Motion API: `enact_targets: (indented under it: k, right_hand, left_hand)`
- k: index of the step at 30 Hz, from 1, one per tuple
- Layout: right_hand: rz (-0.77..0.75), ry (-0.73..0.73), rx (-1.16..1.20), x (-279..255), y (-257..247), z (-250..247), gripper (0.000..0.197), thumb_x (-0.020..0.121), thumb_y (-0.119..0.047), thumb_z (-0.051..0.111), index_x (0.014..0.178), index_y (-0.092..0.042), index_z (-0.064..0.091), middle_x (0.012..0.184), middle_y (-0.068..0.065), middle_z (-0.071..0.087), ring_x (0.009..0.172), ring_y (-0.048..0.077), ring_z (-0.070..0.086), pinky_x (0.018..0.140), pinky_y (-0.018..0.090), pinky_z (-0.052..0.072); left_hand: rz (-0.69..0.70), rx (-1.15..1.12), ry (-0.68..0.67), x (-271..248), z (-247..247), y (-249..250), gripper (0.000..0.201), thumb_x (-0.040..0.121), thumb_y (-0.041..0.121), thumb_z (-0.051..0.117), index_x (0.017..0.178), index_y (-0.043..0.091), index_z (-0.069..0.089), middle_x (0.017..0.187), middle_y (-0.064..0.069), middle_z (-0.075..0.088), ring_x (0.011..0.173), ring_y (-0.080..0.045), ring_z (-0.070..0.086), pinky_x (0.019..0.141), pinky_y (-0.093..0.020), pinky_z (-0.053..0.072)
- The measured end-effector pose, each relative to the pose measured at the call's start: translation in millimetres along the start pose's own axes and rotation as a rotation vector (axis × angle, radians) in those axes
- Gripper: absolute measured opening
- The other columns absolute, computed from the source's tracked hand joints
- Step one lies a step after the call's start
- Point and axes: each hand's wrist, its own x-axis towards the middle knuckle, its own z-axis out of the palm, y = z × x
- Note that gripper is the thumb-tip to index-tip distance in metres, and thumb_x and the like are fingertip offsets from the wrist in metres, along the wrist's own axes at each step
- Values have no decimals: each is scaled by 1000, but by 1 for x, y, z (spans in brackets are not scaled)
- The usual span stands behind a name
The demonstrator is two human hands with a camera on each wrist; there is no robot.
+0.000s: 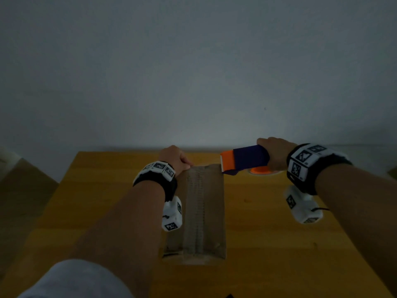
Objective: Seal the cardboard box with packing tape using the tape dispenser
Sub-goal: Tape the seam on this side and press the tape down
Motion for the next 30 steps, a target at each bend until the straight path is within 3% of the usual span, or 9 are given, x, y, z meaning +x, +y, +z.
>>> enact_targets:
  k: [5,8,11,16,20,24,30]
  right_hand:
    - [-23,12,13,-1,13,3,59,82,-47,65,122,-8,47,115,12,62,98,27,62,86,36,51]
    - [-7,75,-4,1,10,3,72,74,-52,71,129,-14,44,123,10,57,109,31,58,87,37,46]
    - [-1,87,-51,5,6,6,74,71,-52,73,129,-17,44,123,10,57,111,32,57,87,39,45]
    - [-12,110,-98,7,0,-1,67,69,-49,75,123,-17,50,117,8,61,105,30,60,84,38,47]
    - [1,111,-101,6,0,0,67,68,-49,76,122,-17,51,117,8,61,106,30,60,84,39,47]
    - [8,108,-84,4,-1,1,65,67,-48,76,119,-18,52,115,7,61,103,30,61,82,39,47]
    - [-69,90,-112,1,-2,-10,65,73,-49,72,125,-19,48,115,7,61,103,28,61,81,36,47]
  left_hand:
    - [-9,29,-25,2,-1,2,15,86,16,67,97,15,77,107,-4,73,99,-18,66,81,-19,47]
    - [-23,32,-2,3,2,2,15,86,15,66,97,15,77,107,-5,73,102,-19,65,84,-21,47]
    - [-14,51,6,2,4,4,16,87,12,64,97,15,76,108,-6,72,101,-21,65,87,-25,48]
    - [118,167,-33,0,10,27,41,86,-6,51,107,22,73,120,-3,68,111,-21,62,96,-32,51]
    - [178,192,-97,0,19,39,35,90,11,50,114,28,69,118,1,69,106,-19,63,94,-30,51]
    - [200,147,-127,5,23,44,25,88,29,61,110,27,71,115,3,70,105,-17,64,95,-31,50]
    - [174,113,-178,13,25,46,26,86,28,65,110,19,73,115,-1,70,105,-18,65,90,-25,47]
